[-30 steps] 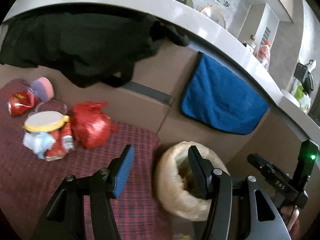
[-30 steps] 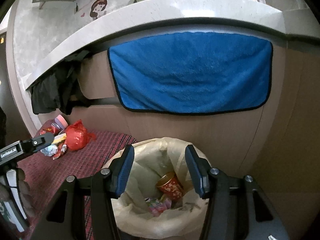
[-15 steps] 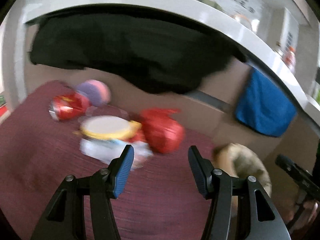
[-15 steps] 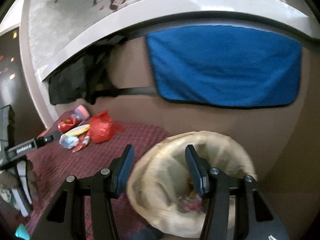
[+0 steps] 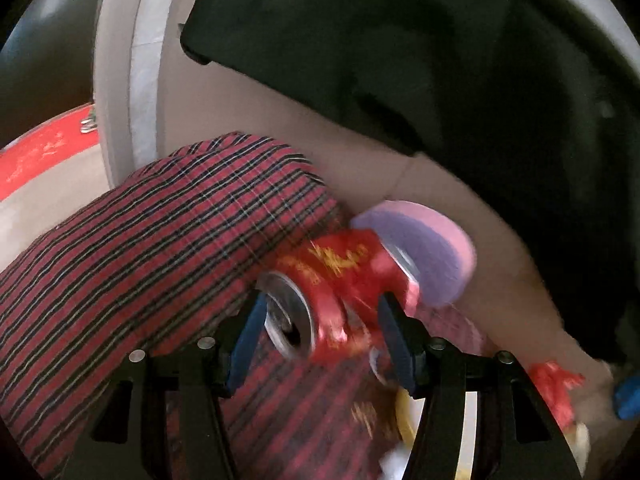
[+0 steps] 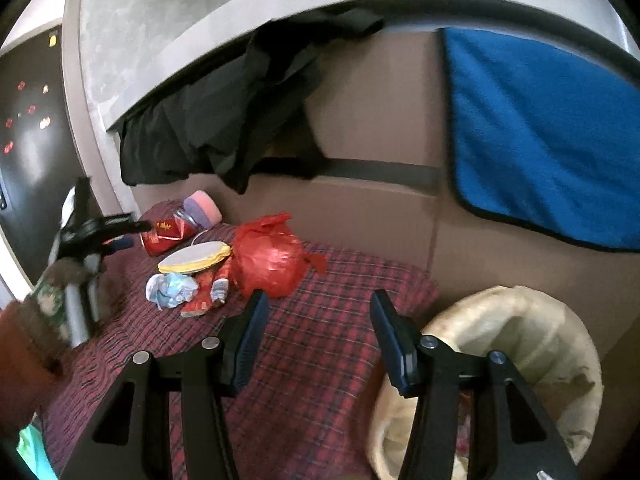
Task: Collect trash
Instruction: 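Reach the left gripper to the red crushed can and close on it, then grasp the white tissue bundle with the right gripper while the left holds the can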
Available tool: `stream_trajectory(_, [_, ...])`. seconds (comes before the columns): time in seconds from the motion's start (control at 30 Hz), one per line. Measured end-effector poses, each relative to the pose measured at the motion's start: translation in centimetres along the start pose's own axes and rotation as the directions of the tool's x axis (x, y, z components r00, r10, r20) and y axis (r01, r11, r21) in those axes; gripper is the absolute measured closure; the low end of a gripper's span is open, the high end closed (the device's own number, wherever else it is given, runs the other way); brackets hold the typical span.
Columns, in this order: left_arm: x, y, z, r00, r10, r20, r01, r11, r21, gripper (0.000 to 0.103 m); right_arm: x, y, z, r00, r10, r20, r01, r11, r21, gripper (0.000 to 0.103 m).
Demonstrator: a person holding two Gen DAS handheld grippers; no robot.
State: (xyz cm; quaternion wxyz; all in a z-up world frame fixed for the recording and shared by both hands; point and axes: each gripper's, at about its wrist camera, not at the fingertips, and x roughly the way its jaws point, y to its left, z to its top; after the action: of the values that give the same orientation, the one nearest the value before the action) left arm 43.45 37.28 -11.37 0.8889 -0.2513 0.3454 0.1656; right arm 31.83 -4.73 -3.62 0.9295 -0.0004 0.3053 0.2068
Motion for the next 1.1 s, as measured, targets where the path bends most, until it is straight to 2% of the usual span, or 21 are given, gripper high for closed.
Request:
stream_trajectory(0.1, [1.5, 1.0, 0.3, 0.999, 0.040, -0.004, -0.040, 0.997, -0.059, 0.044, 1.1, 1.0, 0.3, 1.000, -0.001, -0.015, 0.001, 1.000, -0.030, 0.053])
stream_trajectory(0.2, [2.1, 2.3, 0.4, 1.000, 0.026, -0.012, -0.026, 0.996, -0.085, 0.038, 2.2, 1.7, 0.5, 0.999, 0.005, -0.036, -0.007, 0.998, -0.056, 0.053])
stream_trajectory(0.27, [2.3, 2.9, 0.5, 0.999, -0.011, -0.036, 0.008, 0.997, -0.078, 0.037, 2.9, 2.2, 0.8, 0.998, 0.022, -0.051, -0.025, 0.998, -0.064, 0.053])
stream_trajectory(0.37, [1.9, 4.2, 0.5, 0.991, -0.085, -0.099, 0.074, 0.992, -0.101, 0.046, 3.9, 3.6, 1.3, 0.996, 0.063, -0.064, -0.067, 0.996, -0.065, 0.053])
stream_trajectory(0.4, [1.6, 4.5, 0.5, 0.990, -0.096, -0.105, 0.086, 0.992, -0.095, 0.055, 4.0, 4.2, 1.4, 0.995, 0.082, -0.063, -0.086, 0.994, -0.064, 0.053])
stream_trajectory(0.53, [-1.0, 5.4, 0.0, 0.992, -0.075, -0.102, 0.074, 0.997, -0.019, 0.055, 4.9, 6.9, 1.9, 0.987, 0.145, -0.070, -0.151, 0.985, -0.080, 0.053])
stream_trajectory(0.7, [-5.3, 8.6, -1.9, 0.987, -0.130, -0.097, 0.130, 0.992, -0.005, 0.056, 6.8, 11.2, 2.3, 0.972, 0.200, -0.123, -0.217, 0.965, -0.147, 0.053])
stream_trajectory(0.8, [-8.5, 10.1, -3.5, 0.985, -0.159, -0.067, 0.161, 0.987, 0.016, 0.056, 8.7, 13.6, 2.0, 0.964, 0.210, -0.162, -0.239, 0.954, -0.182, 0.053])
stream_trajectory(0.87, [-10.4, 10.8, -4.3, 0.984, -0.176, -0.043, 0.177, 0.983, 0.046, 0.056, 10.1, 14.9, 1.6, 0.961, 0.207, -0.183, -0.243, 0.950, -0.198, 0.053])
stream_trajectory(1.0, [-13.4, 12.1, -5.9, 0.986, -0.167, 0.016, 0.165, 0.982, 0.086, 0.056, 12.8, 16.3, 0.8, 0.973, 0.130, -0.189, -0.174, 0.956, -0.237, 0.053])
stream_trajectory(1.1, [-14.3, 12.4, -7.0, 0.983, -0.182, 0.028, 0.179, 0.980, 0.091, 0.056, 14.5, 16.2, 0.1, 0.963, 0.115, -0.244, -0.168, 0.963, -0.211, 0.053])
